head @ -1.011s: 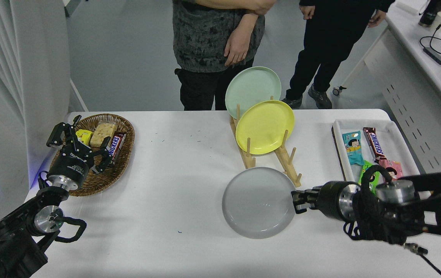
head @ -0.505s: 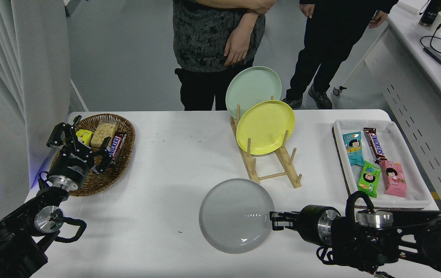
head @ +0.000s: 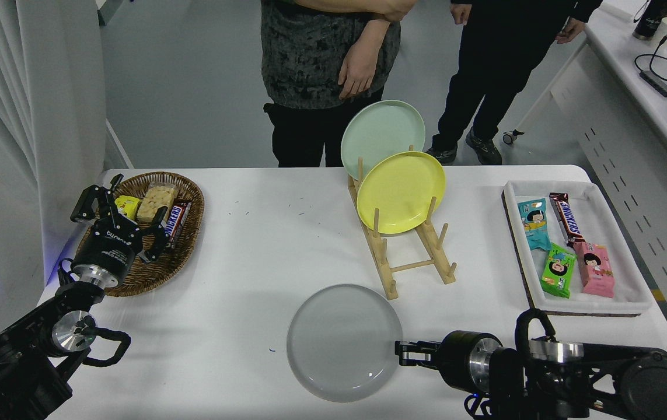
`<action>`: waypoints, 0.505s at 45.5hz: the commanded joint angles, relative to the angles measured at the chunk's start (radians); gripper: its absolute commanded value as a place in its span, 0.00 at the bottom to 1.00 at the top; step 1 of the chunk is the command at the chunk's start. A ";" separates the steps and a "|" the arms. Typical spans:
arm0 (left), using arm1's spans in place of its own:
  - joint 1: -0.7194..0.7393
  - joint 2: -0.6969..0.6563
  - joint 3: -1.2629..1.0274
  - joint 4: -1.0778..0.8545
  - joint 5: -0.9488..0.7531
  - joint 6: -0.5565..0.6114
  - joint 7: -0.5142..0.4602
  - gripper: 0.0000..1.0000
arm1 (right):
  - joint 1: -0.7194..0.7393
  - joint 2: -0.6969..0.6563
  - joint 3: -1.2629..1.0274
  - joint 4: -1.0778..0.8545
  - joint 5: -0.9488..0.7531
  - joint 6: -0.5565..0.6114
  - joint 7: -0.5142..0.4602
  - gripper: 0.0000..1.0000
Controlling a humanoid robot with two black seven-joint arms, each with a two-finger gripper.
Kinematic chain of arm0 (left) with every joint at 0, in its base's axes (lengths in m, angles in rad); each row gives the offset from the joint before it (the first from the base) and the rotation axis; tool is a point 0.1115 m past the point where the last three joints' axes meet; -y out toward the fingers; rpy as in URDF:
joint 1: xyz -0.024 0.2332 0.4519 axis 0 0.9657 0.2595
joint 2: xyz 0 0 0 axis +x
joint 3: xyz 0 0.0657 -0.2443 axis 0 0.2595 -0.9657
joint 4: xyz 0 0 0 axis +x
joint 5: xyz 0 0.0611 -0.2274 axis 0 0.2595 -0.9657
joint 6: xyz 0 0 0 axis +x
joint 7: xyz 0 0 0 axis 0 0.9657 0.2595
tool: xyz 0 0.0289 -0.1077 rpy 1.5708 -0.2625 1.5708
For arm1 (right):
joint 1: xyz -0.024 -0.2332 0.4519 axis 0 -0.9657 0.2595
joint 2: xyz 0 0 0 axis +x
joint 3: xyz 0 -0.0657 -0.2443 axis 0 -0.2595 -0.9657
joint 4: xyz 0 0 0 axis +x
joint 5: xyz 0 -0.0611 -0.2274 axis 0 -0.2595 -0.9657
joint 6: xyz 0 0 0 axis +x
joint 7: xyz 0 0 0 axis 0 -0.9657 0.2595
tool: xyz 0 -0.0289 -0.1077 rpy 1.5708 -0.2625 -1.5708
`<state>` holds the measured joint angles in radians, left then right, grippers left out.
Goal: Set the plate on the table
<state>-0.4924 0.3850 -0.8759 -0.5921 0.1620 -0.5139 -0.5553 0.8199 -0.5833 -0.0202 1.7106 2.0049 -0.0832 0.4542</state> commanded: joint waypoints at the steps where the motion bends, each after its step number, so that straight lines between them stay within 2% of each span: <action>1: 0.000 0.000 0.000 0.000 0.001 0.000 0.000 0.98 | -0.042 -0.038 0.013 0.003 0.015 -0.013 0.001 0.00; 23: 0.000 0.000 0.000 0.000 0.001 0.000 0.000 0.98 | -0.134 -0.066 0.013 -0.059 0.006 -0.007 -0.008 0.00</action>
<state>-0.4924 0.3850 -0.8759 -0.5921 0.1625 -0.5139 -0.5553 0.7194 -0.6374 -0.0086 1.6877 2.0208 -0.0915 0.4506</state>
